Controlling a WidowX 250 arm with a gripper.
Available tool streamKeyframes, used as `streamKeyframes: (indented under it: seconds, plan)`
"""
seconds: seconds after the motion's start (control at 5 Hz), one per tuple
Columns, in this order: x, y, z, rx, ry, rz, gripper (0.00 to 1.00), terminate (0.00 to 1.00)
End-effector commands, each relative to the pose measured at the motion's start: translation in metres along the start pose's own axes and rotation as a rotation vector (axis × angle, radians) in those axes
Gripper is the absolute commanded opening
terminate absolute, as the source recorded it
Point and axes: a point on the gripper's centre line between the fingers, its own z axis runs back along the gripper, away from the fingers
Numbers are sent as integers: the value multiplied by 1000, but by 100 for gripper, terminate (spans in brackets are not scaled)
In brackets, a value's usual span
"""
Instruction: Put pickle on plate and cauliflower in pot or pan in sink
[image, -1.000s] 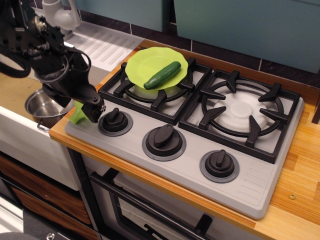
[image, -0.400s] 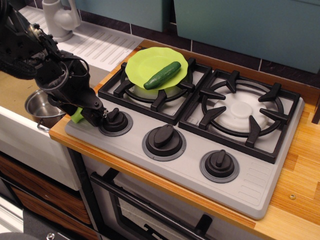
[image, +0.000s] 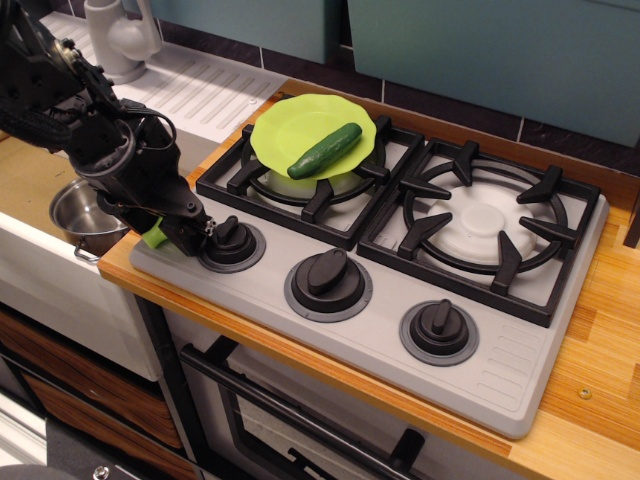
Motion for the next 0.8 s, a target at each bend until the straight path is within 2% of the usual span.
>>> streamKeyframes:
  seconds: [0.0,0.4,0.6]
  plan:
    - [27,29,28,-49,-15,-49,0,0]
    - [65,74,28,-86,-42,-143,0,0]
    - [71,89,15,-110,-47,-157,0,0]
